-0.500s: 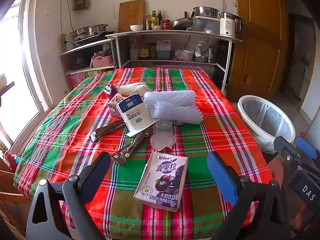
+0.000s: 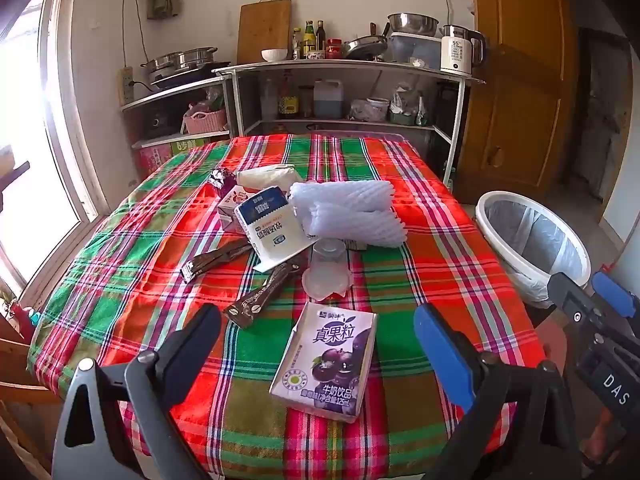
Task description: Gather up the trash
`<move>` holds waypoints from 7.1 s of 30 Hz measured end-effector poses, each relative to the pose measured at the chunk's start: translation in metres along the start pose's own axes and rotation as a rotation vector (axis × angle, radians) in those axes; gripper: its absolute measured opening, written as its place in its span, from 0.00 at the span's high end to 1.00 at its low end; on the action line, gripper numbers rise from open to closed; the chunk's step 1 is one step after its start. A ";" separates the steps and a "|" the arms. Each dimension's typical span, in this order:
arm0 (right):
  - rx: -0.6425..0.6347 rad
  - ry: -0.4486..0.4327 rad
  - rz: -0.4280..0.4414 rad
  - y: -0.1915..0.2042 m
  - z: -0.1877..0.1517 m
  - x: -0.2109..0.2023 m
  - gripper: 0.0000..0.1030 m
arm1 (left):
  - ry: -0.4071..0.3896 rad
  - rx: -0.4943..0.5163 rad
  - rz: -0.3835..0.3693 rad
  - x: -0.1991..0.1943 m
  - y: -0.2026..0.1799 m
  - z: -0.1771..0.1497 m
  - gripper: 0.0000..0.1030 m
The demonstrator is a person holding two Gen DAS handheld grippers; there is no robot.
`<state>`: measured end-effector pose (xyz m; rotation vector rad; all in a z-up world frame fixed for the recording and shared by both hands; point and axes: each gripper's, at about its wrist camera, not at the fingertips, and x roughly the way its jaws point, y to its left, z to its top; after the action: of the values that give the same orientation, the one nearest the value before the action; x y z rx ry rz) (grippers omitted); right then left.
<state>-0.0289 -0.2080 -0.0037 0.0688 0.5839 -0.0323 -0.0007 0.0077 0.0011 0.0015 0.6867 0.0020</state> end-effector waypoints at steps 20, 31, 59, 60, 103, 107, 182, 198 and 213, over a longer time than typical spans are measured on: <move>-0.008 -0.005 -0.007 0.001 0.001 -0.003 0.22 | -0.005 0.008 0.008 -0.003 -0.007 0.000 0.04; -0.008 -0.004 -0.011 0.001 0.001 -0.002 0.22 | -0.005 0.008 0.008 -0.003 -0.007 0.000 0.04; -0.004 -0.010 -0.014 0.001 0.001 -0.005 0.22 | -0.005 0.006 0.012 -0.003 -0.007 -0.001 0.04; -0.005 -0.010 -0.014 0.001 0.002 -0.005 0.22 | -0.005 0.007 0.011 -0.003 -0.006 -0.001 0.04; 0.001 0.007 0.005 0.004 0.001 0.003 0.22 | 0.087 0.070 -0.088 0.010 0.011 -0.024 0.04; -0.017 0.020 0.012 0.011 0.001 0.008 0.22 | 0.111 0.083 -0.132 0.022 0.005 -0.024 0.09; 0.111 0.067 0.189 -0.079 0.071 0.060 0.68 | 0.030 0.149 -0.404 0.041 -0.108 0.084 0.42; 0.210 0.201 -0.004 -0.185 0.053 0.116 0.68 | 0.132 0.287 -0.477 0.094 -0.232 0.092 0.41; 0.200 0.247 -0.053 -0.210 0.049 0.141 0.51 | 0.202 0.306 -0.480 0.125 -0.256 0.088 0.32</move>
<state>0.1050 -0.4229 -0.0518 0.2537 0.8285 -0.1354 0.1524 -0.2483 -0.0104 0.1319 0.8704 -0.5708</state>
